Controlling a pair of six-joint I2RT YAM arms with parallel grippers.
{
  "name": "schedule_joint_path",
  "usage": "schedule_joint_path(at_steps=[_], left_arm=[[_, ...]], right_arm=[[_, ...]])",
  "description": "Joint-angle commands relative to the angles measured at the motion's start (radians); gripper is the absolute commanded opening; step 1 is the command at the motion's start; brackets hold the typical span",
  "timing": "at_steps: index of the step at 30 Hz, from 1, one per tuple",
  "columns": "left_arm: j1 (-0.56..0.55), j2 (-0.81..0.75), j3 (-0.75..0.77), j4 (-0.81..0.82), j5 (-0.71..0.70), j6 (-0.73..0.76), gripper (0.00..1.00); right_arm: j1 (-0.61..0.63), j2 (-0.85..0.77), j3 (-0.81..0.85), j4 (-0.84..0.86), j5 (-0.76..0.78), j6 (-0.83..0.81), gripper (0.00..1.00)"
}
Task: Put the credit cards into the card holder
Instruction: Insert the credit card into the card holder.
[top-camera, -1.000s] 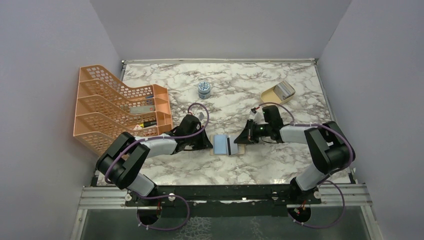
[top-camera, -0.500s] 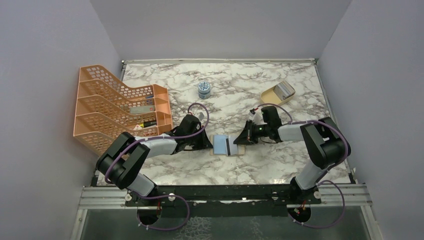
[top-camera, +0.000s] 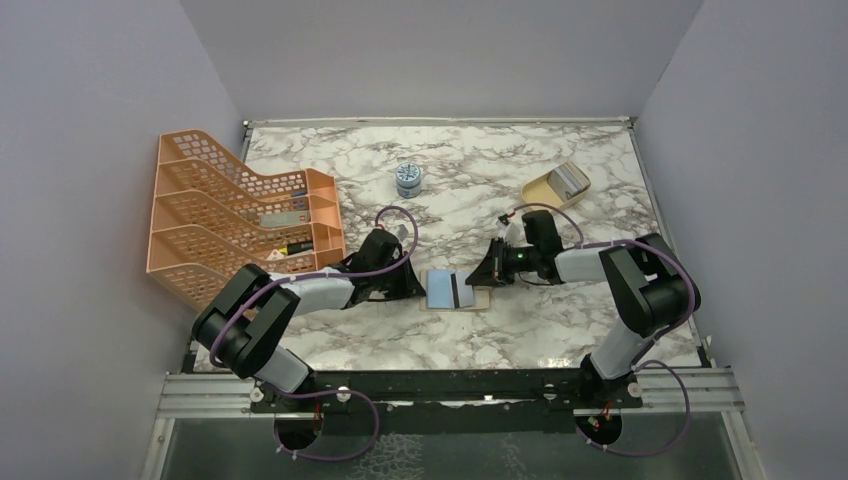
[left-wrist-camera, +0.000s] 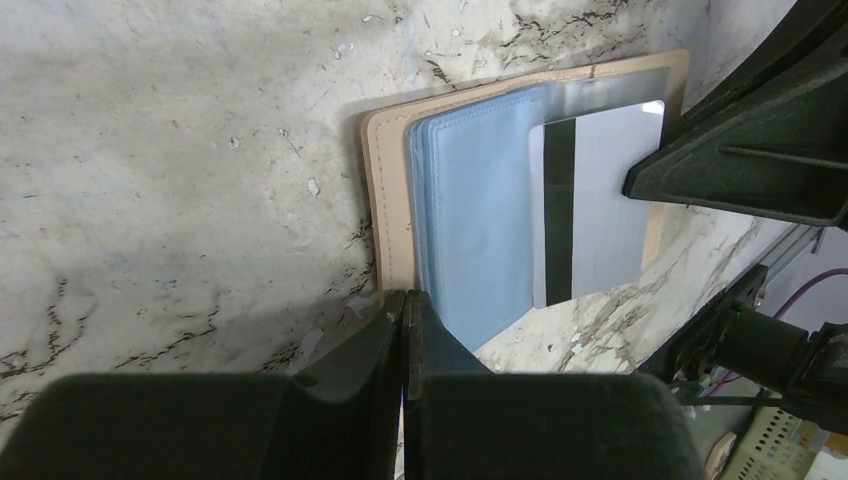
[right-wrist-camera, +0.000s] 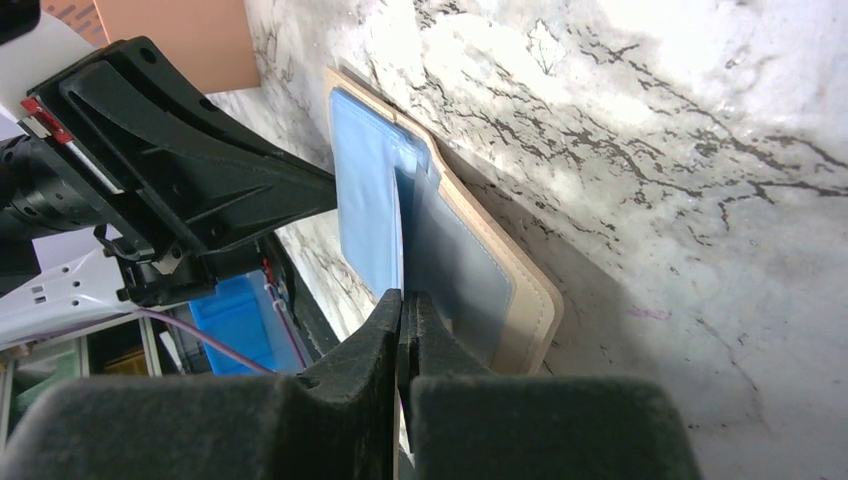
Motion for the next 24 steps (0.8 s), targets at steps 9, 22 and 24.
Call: schedule_joint_path(at_steps=[9, 22, 24], left_arm=[[-0.009, 0.013, -0.055, 0.021, 0.014, -0.045, 0.05], [-0.016, 0.023, -0.057, 0.039, 0.021, -0.057, 0.05], [-0.016, 0.023, -0.056, 0.040, 0.023, -0.059, 0.05]], right_arm=[[-0.001, 0.016, -0.014, 0.109, 0.051, 0.005, 0.01], [0.007, 0.029, -0.043, 0.148, 0.049, 0.026, 0.01], [0.016, 0.038, -0.047, 0.159, 0.052, 0.034, 0.01]])
